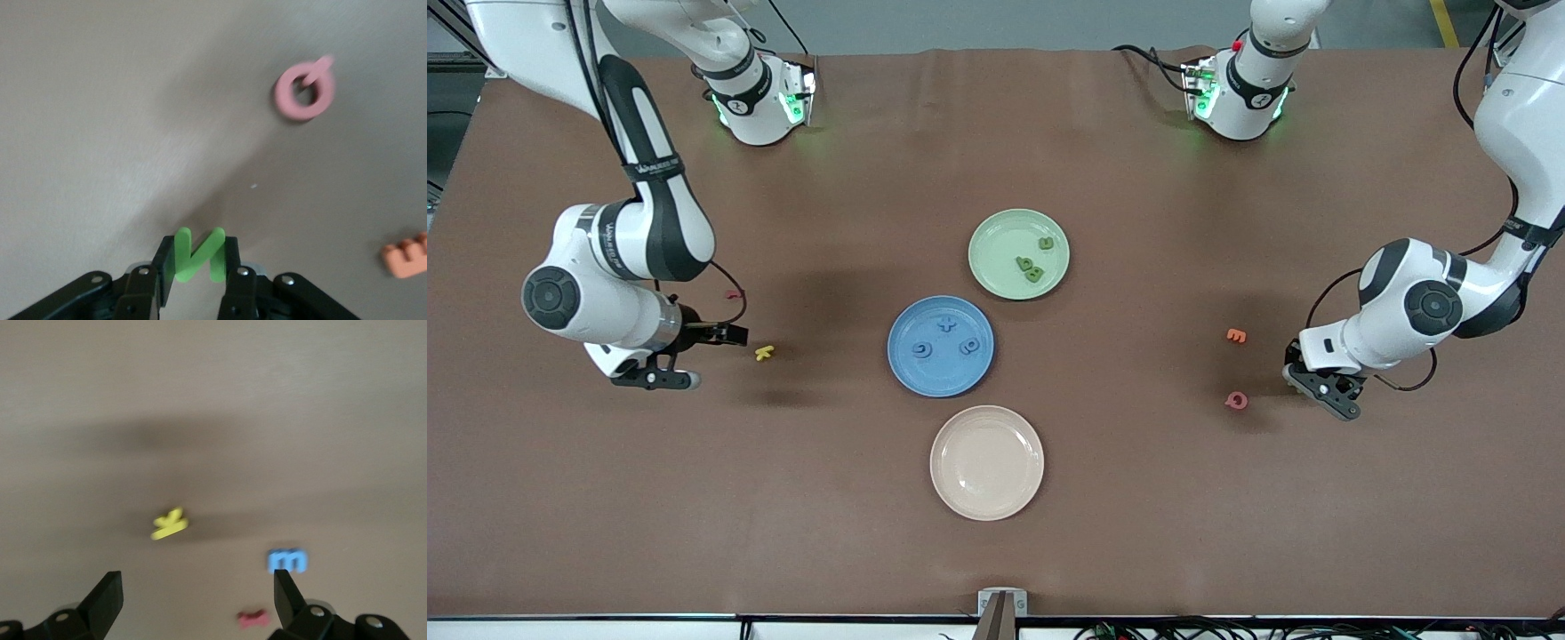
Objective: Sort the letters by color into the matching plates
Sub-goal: 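Grasp the N with the left gripper while the right gripper grasps m, then place the N on the green plate while the right gripper lifts the m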
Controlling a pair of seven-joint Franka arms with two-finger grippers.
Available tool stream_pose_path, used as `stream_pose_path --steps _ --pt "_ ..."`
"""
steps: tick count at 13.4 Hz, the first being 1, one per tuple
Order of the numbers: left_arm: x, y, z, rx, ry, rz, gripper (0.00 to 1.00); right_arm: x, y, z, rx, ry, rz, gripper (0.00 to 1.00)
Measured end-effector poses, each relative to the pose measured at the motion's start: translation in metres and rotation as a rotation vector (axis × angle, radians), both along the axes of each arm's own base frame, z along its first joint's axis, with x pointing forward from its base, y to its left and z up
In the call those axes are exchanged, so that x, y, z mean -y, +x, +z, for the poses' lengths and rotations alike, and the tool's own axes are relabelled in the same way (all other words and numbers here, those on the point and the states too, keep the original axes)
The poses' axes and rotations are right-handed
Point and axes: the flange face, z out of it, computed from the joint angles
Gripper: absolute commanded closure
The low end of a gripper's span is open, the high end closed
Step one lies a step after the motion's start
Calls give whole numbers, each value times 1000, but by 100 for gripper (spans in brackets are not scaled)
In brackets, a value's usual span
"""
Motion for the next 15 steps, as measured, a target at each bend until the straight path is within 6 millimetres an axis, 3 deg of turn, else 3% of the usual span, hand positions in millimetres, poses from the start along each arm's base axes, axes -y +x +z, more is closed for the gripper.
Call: stream_pose_path --steps 6,12,15 --pt "81 -4 49 -20 -8 118 99 58 -6 -45 2 1 52 0" --pt "189 -32 59 -47 -12 273 99 61 -25 -79 -17 -2 71 13" --pt "238 -50 59 -50 -13 350 99 63 -34 -87 -31 -2 66 19"
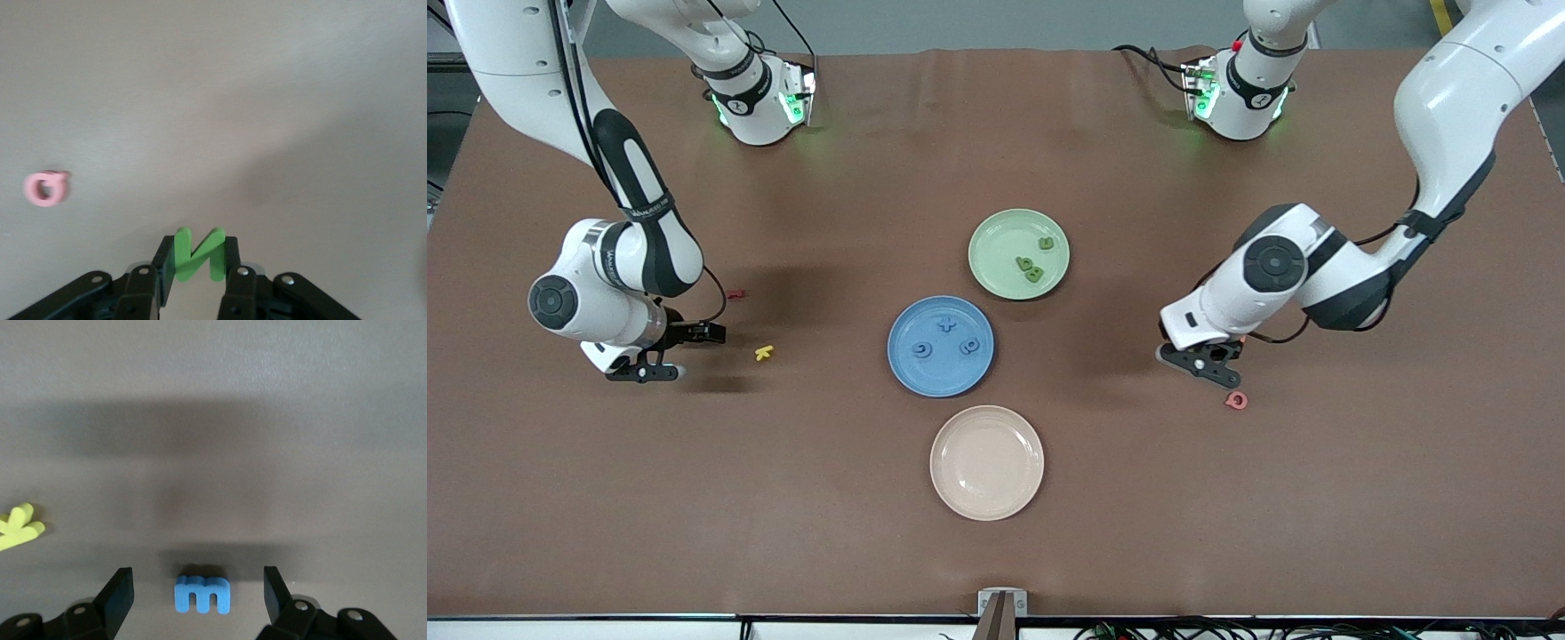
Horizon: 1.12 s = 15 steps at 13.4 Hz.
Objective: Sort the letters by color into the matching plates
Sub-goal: 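Place the N on the green plate while the right gripper lifts the m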
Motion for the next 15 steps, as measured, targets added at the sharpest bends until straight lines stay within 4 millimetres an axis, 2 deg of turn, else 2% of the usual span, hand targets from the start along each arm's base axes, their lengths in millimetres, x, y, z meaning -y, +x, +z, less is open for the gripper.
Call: stream_pose_path --steps 6,8,11,13,15 --pt "115 -64 -1 -8 6 210 98 3 -11 -10 -2 -3 -6 28" --pt "148 -90 -2 -10 9 280 98 3 -12 -11 -4 -3 -7 38" --pt "192 -131 -4 -14 15 367 97 3 -13 -12 -6 -3 -7 59" --pt "222 -165 -14 -18 33 413 97 5 -13 -10 -4 -4 -8 70" --pt "245 -197 -28 -12 64 439 96 5 -13 -10 -4 -4 -8 77"
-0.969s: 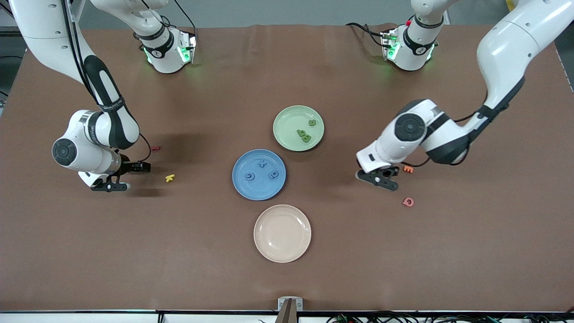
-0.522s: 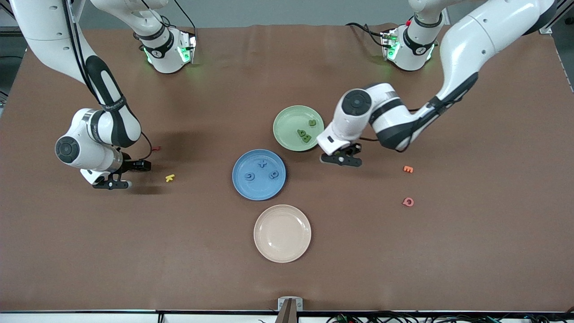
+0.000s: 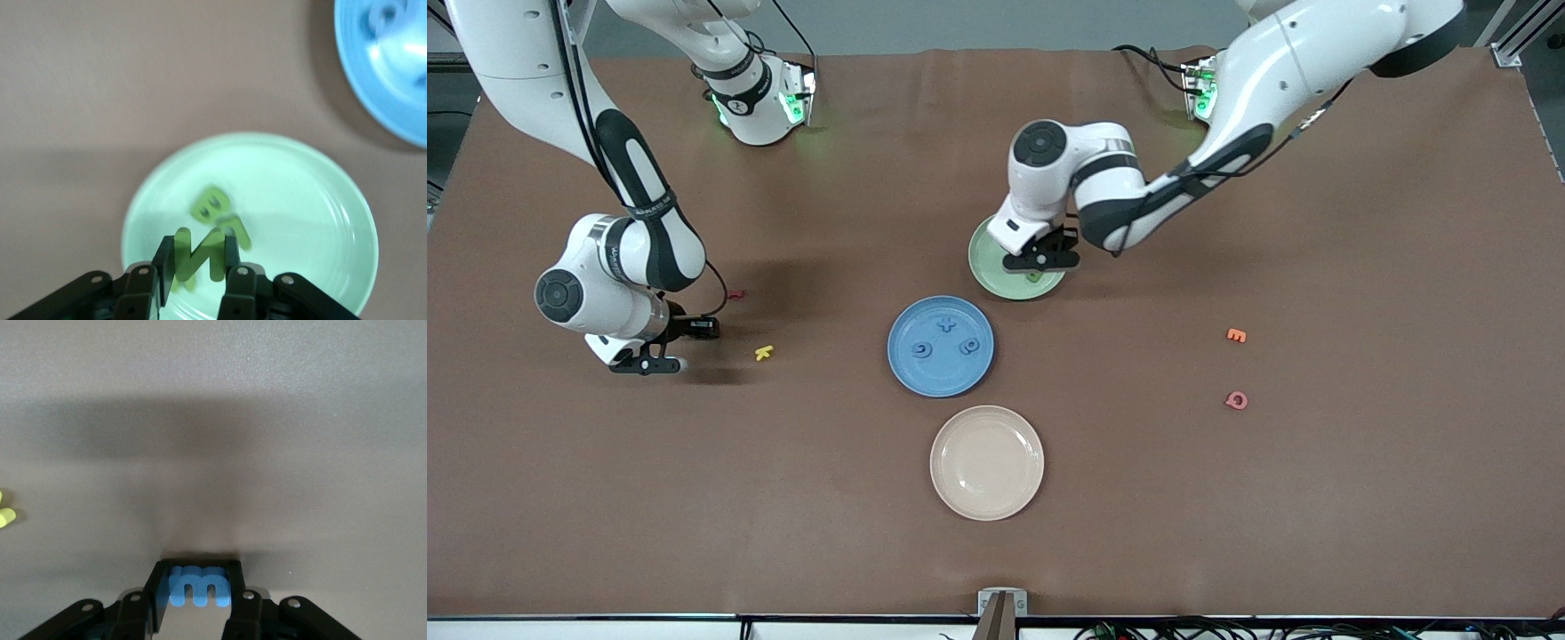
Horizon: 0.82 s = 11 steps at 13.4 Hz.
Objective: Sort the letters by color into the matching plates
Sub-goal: 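Place the N on the green plate while the right gripper lifts the m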
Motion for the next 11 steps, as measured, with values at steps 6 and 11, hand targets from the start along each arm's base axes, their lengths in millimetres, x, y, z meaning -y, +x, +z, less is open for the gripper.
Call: stream_pose_path --steps 6,11 --pt "24 -40 -19 8 41 25 92 -1 3 7 -6 5 2 82" --pt "24 -41 -19 8 42 26 92 -18 52 96 -24 44 34 82"
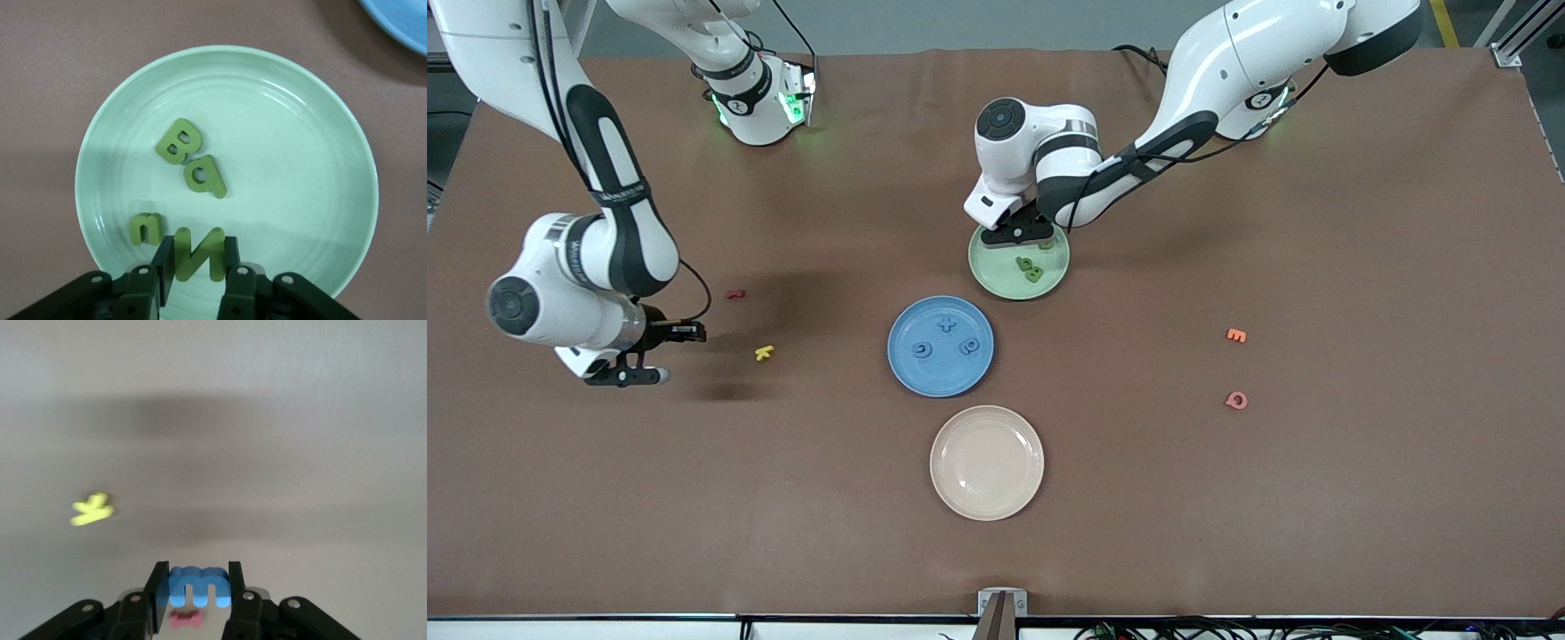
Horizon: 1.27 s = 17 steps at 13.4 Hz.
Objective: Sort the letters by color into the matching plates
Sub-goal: 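Place the N on the green plate while the right gripper lifts the m, then drop the m on the blue plate while the left gripper withdraws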
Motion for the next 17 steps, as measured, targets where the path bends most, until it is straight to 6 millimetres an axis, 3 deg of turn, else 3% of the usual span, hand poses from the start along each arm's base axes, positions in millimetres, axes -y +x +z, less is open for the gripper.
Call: stream_pose_path --steps 2,3,5,8,10,11,12,13,17 --pt "-1 1 -3 0 6 1 92 -25 22 39 7 4 -13 83" --pt "-2 0 -6 0 12 1 92 -48 30 54 19 1 -35 83" --pt "-1 -1 -11 4 21 -2 92 -113 37 71 38 18 -72 84" --pt "3 -2 -21 16 42 -8 93 -225 29 68 30 62 -96 84" --pt "6 -3 -30 23 57 -10 92 -279 26 58 37 60 -96 84" --pt "8 -2 -34 23 61 -10 84 -299 25 51 48 56 -96 84" --pt "9 -1 -37 21 62 -7 53 -314 25 43 62 55 -99 84" --pt "10 1 -37 19 59 -2 1 -327 25 32 78 54 -103 84" --pt "15 17 -27 16 36 44 0 -379 12 -14 132 48 -141 84"
